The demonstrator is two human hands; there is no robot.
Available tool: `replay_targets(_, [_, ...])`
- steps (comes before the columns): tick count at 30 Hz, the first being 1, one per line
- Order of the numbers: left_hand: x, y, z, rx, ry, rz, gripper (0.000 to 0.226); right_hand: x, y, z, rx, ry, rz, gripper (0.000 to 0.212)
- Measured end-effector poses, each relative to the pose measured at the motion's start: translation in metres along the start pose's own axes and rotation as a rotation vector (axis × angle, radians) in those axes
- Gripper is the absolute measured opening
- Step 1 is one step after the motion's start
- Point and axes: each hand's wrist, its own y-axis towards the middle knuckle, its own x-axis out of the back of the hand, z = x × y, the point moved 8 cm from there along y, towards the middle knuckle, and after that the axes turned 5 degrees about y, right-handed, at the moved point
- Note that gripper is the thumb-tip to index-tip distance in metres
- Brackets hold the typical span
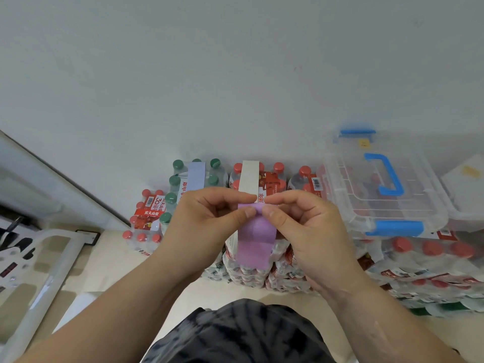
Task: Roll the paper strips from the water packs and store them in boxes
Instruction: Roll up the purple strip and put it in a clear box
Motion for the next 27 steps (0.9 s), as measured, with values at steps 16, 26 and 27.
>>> replay_targets(16, [-0.003,-0.004,-0.007,-0.011,-0.081,-0.007,0.021,0.001,0.000,0.000,0.036,-0.012,-0.015,0.010])
replay_targets(26, [0.006,-0.009,-0.014,-0.060,-0.007,-0.144,0.014,-0.003,-0.003,-0.008,-0.033,0.039,-0.006,0.031])
replay_targets(27, [0.006,-0.010,-0.015,-0.067,0.004,-0.153,0.014,-0.003,-0.003,-0.008,-0.033,0.027,0.001,0.032])
